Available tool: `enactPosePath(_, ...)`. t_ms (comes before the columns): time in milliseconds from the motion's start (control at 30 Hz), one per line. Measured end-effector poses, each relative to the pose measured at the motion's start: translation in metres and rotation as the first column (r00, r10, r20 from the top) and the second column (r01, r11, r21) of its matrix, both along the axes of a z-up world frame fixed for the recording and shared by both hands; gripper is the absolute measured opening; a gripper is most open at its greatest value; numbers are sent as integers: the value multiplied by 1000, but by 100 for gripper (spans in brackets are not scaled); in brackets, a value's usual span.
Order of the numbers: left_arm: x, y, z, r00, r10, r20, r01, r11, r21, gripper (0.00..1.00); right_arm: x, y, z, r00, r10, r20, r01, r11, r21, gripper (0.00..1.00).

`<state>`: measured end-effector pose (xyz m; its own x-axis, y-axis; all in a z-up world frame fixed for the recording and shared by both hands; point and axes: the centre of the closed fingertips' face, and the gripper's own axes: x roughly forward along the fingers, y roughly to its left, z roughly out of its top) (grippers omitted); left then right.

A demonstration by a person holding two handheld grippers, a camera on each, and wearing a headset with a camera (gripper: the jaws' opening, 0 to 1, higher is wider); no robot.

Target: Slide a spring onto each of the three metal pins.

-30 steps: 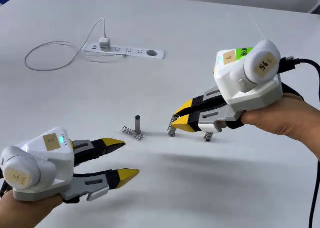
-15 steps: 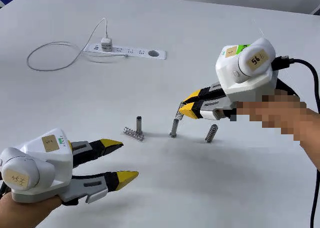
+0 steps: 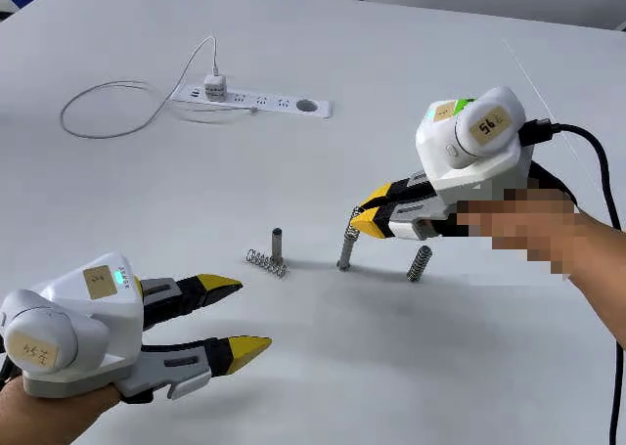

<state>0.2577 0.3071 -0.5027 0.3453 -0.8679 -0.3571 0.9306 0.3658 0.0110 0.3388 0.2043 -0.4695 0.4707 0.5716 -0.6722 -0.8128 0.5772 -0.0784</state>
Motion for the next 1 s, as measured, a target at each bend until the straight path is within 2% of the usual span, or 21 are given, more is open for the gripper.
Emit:
enactPosePath(433,0,1,-1,1000,6,-3,-6,1000,0,41,1,3,-24,999,-3,-37,2,1000,-18,12)
enactPosePath(1000,2,3,-2,1000,12,-8,-12,1000,-1,41,4,3,-52,998,-31,-61,28,999,-43,12)
